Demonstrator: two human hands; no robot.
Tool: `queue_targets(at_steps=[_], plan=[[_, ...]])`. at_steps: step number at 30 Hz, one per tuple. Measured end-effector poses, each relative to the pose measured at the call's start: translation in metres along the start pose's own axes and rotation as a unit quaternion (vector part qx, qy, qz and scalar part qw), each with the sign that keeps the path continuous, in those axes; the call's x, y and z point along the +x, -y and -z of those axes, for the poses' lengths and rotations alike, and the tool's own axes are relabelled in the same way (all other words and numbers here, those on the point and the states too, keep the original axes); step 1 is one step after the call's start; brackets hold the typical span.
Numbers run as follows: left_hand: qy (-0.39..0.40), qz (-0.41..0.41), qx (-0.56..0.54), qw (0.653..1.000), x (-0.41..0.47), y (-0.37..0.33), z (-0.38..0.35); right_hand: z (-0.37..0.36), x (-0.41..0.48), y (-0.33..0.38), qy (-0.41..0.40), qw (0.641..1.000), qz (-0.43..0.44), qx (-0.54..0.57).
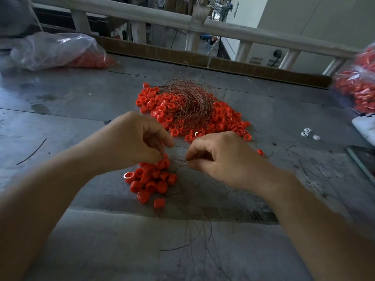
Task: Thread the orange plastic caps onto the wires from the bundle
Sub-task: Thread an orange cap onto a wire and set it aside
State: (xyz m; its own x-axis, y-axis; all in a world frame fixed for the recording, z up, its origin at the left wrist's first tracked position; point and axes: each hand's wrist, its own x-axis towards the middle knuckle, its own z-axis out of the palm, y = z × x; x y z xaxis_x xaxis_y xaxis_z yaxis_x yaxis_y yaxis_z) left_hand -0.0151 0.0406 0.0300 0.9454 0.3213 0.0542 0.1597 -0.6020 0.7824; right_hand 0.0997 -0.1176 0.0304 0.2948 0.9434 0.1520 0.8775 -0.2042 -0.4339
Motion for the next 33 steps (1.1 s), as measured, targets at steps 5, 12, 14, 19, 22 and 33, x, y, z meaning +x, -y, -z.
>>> queue_targets(at_steps=[5, 12, 14, 19, 22, 33], plan=[[-0.042, 0.013, -0.018, 0.999, 0.003, 0.003, 0.000, -0.002, 0.000, -0.001, 0.012, 0.999, -0.003, -0.034], [-0.199, 0.027, 0.095, 0.975, 0.018, 0.020, 0.000, 0.007, -0.001, -0.005, -0.041, 0.999, -0.024, 0.003], [-0.224, 0.027, 0.123, 0.966, 0.023, 0.025, 0.000, 0.010, -0.001, -0.008, -0.069, 0.997, -0.037, 0.007], [-0.198, 0.021, 0.174, 0.964, 0.035, 0.037, -0.004, 0.015, -0.001, -0.015, -0.110, 0.991, -0.076, -0.002], [-0.164, 0.024, 0.187, 0.968, 0.042, 0.042, -0.010, 0.015, 0.000, -0.017, -0.124, 0.988, -0.087, -0.006], [-0.174, -0.014, 0.216, 0.961, 0.049, 0.048, -0.012, 0.014, 0.002, -0.022, -0.160, 0.982, -0.098, -0.003]])
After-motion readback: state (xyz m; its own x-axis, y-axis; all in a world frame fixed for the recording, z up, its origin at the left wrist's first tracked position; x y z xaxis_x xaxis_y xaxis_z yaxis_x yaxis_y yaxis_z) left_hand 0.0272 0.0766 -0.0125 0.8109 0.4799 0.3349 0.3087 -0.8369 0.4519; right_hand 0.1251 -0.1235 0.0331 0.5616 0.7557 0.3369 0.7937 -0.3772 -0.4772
